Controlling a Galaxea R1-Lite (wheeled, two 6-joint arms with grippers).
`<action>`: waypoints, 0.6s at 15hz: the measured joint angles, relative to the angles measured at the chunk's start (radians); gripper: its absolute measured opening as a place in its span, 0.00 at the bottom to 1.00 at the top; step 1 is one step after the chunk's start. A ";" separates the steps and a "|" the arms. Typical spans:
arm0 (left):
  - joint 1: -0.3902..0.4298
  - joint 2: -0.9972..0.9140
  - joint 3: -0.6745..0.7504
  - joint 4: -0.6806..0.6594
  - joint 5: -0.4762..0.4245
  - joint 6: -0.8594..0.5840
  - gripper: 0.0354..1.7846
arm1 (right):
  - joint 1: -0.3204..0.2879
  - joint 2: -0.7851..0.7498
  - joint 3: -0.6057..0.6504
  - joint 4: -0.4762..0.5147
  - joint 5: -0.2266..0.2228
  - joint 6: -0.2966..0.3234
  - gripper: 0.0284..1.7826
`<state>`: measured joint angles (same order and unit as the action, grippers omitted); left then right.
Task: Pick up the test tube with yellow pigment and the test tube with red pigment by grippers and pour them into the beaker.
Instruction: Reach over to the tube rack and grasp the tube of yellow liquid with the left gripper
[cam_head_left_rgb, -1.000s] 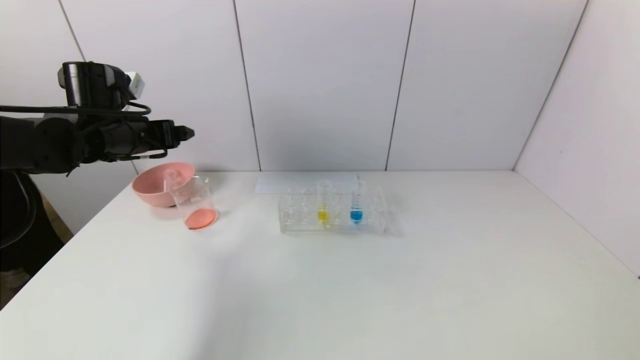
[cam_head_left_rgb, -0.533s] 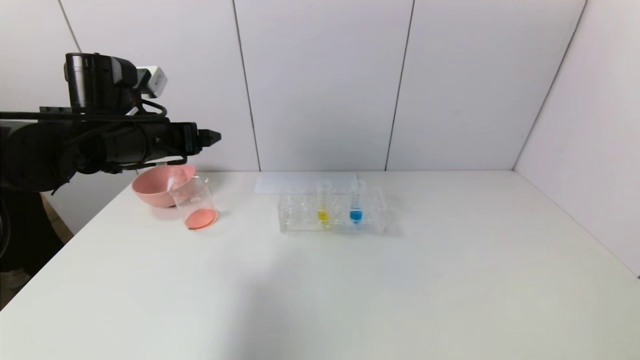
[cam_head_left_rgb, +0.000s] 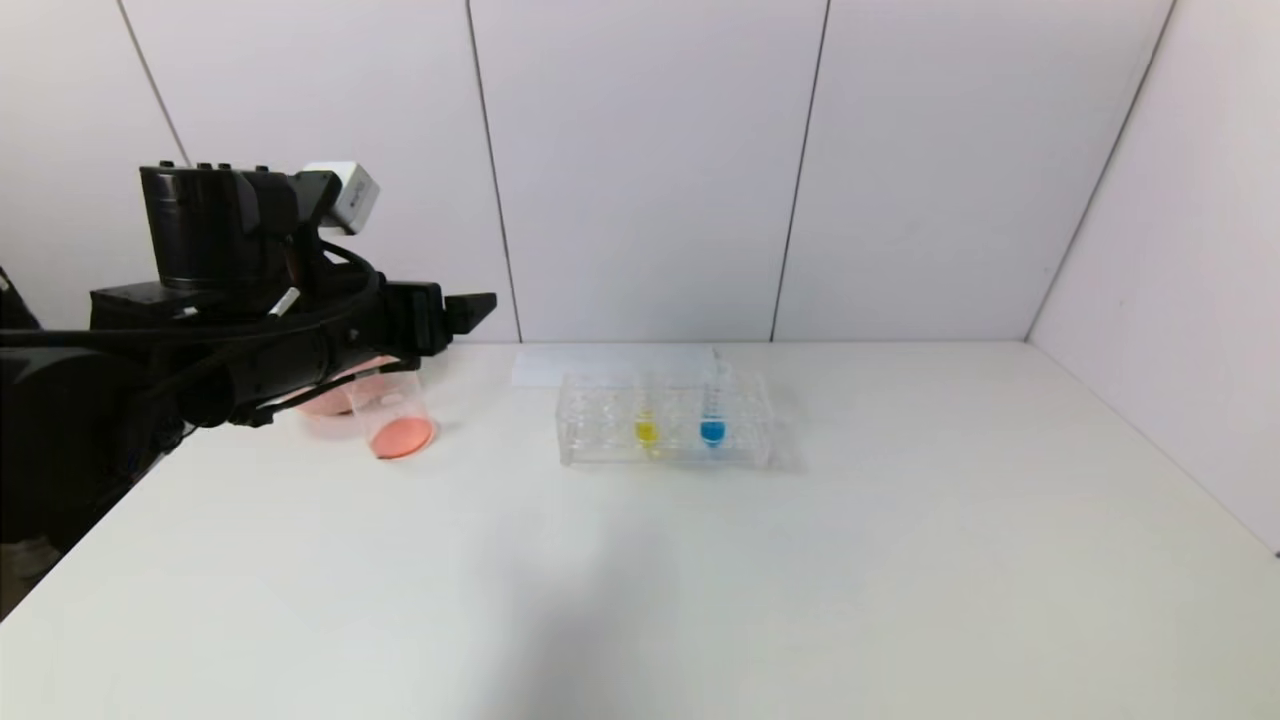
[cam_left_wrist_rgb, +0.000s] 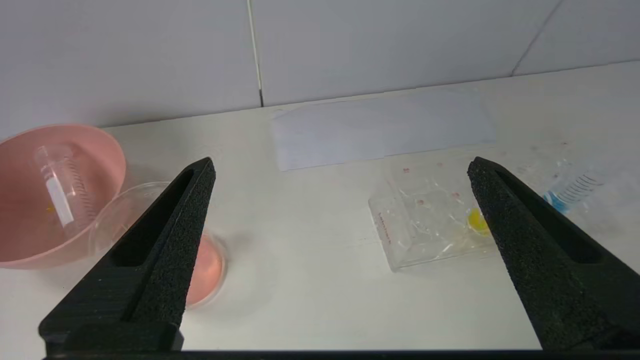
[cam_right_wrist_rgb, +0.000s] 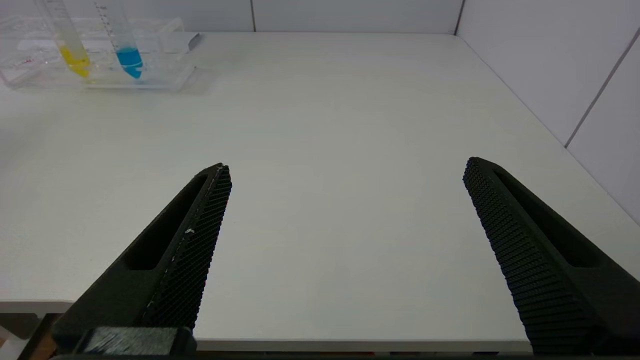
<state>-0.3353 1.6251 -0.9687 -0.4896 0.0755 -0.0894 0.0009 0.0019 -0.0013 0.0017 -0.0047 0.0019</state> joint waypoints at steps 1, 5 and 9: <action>-0.011 -0.004 0.022 -0.014 0.001 0.000 0.99 | 0.000 0.000 0.000 0.000 0.000 0.000 0.95; -0.074 -0.021 0.077 -0.020 0.027 0.001 0.99 | 0.000 0.000 0.000 0.000 0.000 0.000 0.95; -0.138 -0.029 0.109 -0.020 0.050 0.003 0.99 | 0.000 0.000 0.000 0.000 0.000 0.000 0.95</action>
<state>-0.4734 1.5957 -0.8602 -0.5098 0.1255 -0.0866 0.0004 0.0019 -0.0013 0.0017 -0.0043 0.0023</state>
